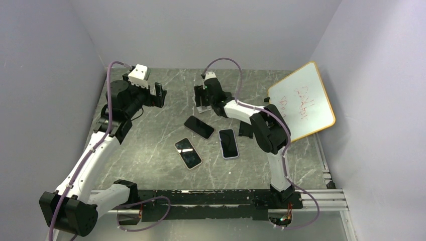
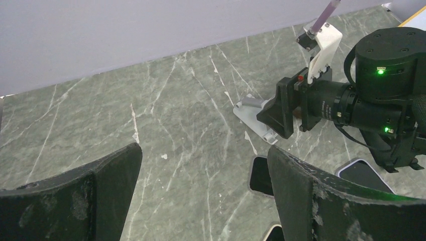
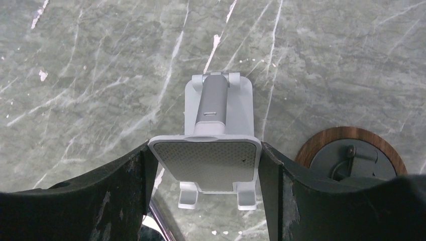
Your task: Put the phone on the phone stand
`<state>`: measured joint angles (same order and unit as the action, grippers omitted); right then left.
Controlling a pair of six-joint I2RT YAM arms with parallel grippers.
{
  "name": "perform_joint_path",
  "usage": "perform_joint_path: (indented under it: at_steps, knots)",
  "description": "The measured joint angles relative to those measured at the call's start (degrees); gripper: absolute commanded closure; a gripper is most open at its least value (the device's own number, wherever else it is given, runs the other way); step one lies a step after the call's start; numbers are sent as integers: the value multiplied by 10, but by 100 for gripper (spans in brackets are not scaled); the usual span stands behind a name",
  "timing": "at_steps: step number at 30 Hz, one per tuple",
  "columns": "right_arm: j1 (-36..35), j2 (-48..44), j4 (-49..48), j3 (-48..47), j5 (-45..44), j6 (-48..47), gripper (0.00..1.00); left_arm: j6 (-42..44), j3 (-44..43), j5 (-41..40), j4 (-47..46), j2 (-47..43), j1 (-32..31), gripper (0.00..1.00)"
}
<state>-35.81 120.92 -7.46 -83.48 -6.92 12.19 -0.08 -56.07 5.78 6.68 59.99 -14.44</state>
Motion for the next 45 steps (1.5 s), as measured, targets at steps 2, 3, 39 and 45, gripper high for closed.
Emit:
perform_joint_path:
  at_steps: [2,3,39,45]
  knots:
    - [0,6,-3,-7,2,0,42,0,0,0,0,0,0,0]
    - [0,8,-4,-9,1,0,43,-1,0,0,0,0,0,0]
    - [-101,103,25,-143,-89,93,0,-18,0,-56,1,-6,0,0]
    - [-97,100,20,-143,-76,54,0,-21,0,-61,4,-3,0,0]
